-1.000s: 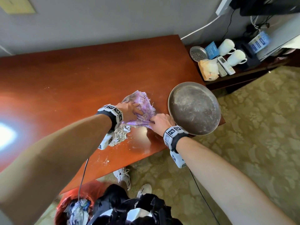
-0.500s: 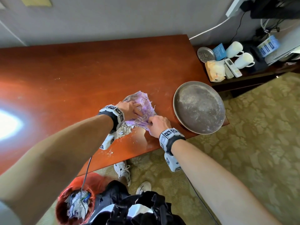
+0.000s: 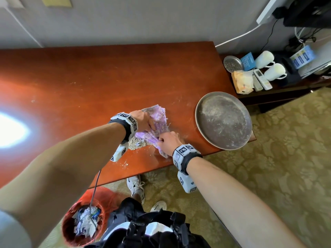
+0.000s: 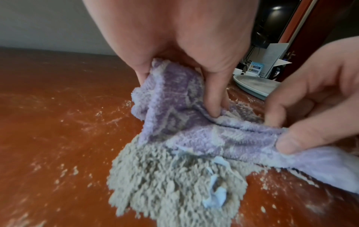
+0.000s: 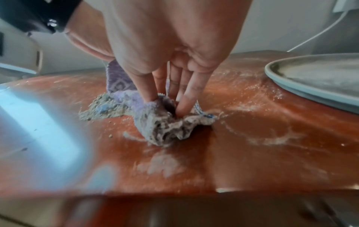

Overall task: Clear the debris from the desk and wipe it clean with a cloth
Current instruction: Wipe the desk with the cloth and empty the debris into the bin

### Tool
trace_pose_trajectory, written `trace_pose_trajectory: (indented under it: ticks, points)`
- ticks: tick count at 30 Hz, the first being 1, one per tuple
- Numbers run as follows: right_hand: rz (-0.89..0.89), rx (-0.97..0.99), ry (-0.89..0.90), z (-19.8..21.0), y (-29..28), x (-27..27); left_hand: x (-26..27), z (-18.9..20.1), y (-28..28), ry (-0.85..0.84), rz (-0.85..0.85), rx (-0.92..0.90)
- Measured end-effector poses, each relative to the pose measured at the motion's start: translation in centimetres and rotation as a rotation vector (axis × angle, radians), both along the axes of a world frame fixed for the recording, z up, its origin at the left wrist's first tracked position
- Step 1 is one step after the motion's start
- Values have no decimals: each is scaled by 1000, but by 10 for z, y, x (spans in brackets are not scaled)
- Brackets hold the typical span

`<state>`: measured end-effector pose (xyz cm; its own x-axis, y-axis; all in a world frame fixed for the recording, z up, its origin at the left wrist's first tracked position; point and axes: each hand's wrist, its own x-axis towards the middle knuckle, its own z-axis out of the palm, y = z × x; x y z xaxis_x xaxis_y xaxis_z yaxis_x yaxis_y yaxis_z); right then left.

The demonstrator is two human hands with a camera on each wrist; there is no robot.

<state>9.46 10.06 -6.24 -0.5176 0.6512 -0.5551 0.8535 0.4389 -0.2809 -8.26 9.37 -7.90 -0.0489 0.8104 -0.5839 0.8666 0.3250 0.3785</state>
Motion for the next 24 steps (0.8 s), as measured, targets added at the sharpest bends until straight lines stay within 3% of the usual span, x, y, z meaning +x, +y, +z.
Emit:
trace_pose_trajectory:
  ticks: [6, 12, 24]
  points:
    - [34, 117, -31, 18, 34, -6, -9, 20, 16, -13, 69, 86]
    - [196, 242, -13, 29, 59, -36, -37, 35, 26, 15, 152, 157]
    - [422, 145, 74, 5, 36, -108, -97, 16, -36, 71, 304, 114]
